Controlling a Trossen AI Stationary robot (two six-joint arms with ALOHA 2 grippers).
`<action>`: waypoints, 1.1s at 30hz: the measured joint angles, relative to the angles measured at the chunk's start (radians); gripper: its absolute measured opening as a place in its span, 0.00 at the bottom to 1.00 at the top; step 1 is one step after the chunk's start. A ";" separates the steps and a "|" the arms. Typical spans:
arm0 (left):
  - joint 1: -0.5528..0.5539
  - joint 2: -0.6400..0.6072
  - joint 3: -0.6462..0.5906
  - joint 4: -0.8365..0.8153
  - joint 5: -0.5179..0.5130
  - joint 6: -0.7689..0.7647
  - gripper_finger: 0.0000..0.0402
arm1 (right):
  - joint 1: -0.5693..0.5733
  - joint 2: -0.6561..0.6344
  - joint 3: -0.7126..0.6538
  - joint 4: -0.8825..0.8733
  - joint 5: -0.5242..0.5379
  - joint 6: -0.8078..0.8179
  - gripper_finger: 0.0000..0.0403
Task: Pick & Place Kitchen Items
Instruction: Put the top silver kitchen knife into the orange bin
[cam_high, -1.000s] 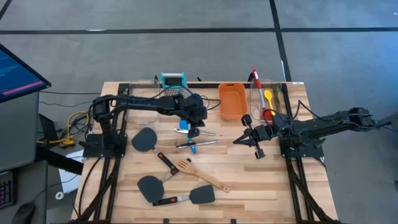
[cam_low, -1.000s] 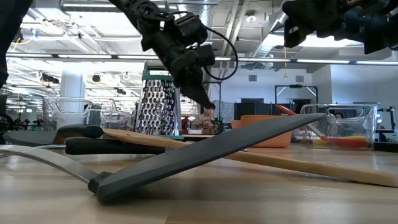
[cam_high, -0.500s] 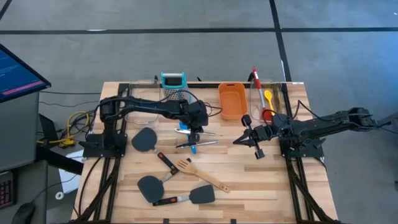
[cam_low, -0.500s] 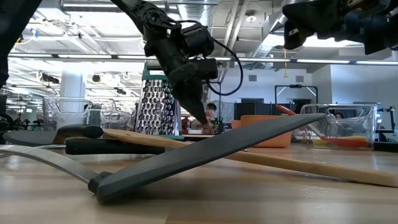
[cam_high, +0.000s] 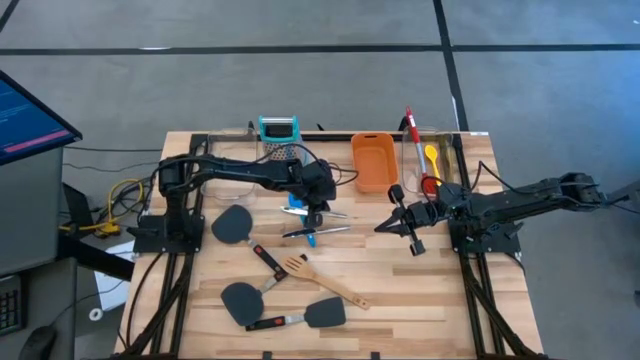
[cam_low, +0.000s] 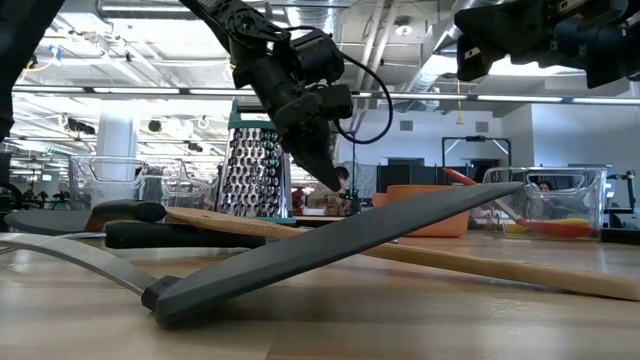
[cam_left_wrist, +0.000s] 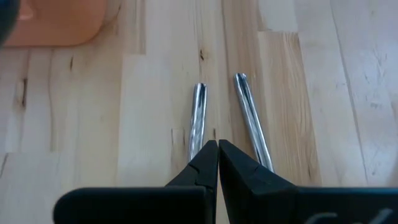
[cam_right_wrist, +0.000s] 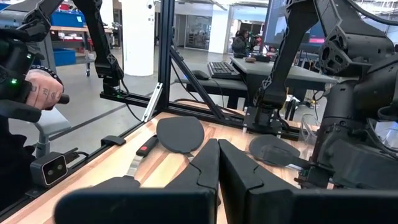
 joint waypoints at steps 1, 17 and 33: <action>0.000 0.000 0.000 0.004 0.000 0.000 0.01 | 0.000 0.000 0.000 0.000 0.000 0.000 0.00; 0.000 -0.002 0.000 0.050 0.000 0.000 0.01 | 0.000 0.000 0.000 -0.003 0.000 0.000 0.00; 0.000 -0.002 0.000 0.073 0.000 0.000 0.01 | -0.002 0.000 0.000 -0.025 0.001 0.000 0.00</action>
